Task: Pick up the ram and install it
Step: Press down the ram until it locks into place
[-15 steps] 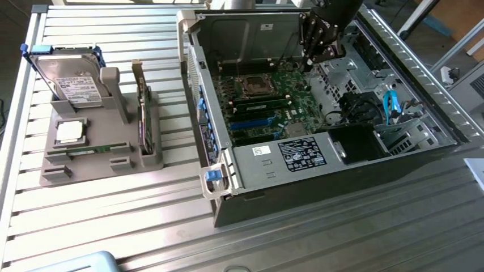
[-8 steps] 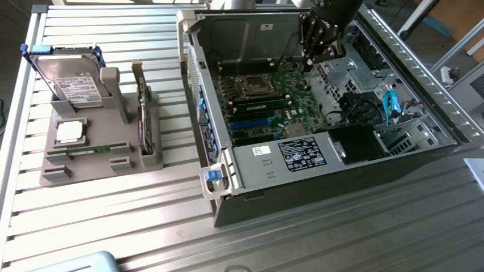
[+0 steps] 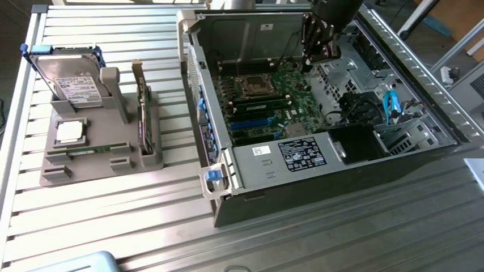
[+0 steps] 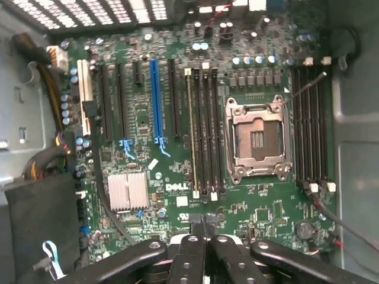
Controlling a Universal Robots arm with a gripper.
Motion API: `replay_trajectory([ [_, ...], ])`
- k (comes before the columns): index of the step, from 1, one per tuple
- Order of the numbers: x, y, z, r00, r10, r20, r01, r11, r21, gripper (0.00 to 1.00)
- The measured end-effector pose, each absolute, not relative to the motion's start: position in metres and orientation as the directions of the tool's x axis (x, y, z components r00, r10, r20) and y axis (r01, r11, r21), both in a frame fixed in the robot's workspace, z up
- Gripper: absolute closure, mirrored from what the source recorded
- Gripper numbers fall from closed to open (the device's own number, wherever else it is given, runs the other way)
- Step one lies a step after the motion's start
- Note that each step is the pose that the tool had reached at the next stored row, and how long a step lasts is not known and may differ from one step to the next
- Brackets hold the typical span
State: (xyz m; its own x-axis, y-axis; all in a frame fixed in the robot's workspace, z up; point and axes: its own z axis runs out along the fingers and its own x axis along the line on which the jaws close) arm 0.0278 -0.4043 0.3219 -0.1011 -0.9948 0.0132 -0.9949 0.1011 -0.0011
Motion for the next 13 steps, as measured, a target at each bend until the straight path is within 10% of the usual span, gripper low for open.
replay_trajectory([
  [13, 0.0278, -0.4043, 0.3197, -0.389, -0.921, 0.018, -0.921, 0.389, -0.003, 0.89],
])
